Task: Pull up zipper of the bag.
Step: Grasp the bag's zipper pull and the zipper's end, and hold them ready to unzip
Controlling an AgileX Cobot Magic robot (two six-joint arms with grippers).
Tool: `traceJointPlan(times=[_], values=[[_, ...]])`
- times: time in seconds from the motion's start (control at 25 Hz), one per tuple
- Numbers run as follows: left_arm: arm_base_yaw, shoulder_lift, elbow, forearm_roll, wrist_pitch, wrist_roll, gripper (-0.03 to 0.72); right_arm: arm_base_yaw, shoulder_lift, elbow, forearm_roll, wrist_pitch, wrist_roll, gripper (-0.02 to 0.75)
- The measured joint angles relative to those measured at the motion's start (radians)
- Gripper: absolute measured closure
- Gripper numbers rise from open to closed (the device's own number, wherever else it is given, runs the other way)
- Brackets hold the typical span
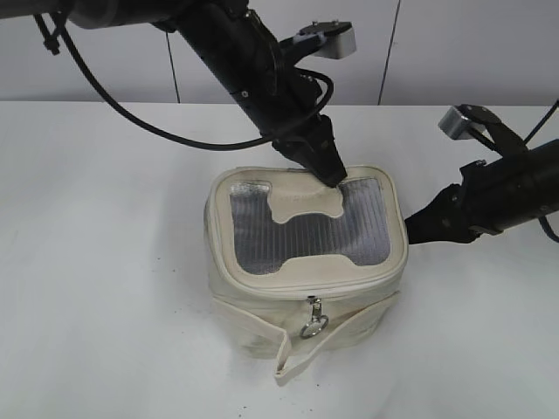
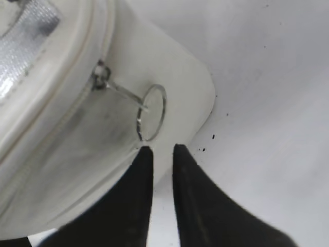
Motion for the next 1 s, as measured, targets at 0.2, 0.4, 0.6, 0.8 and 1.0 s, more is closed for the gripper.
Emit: traceJointPlan(times=[0.2, 0.4, 0.6, 0.8, 1.0], values=[[-0.009, -0.002, 0.000, 0.034, -0.004, 0.019, 0.648, 0.000, 0.000, 0.002, 0.014, -0.059, -0.035, 0.442], [-0.025, -0.004, -0.002, 0.072, -0.013, 0.045, 0.648, 0.000, 0.000, 0.002, 0.016, -0.130, -0.037, 0.409], [-0.035, -0.010, -0.002, 0.094, -0.016, 0.052, 0.648, 0.000, 0.000, 0.003, 0.016, -0.074, -0.039, 0.403], [-0.035, -0.010, -0.002, 0.096, -0.016, 0.052, 0.648, 0.000, 0.000, 0.019, 0.021, -0.026, -0.039, 0.403], [-0.035, -0.010, -0.002, 0.095, -0.016, 0.052, 0.648, 0.000, 0.000, 0.022, 0.088, -0.008, -0.063, 0.402]])
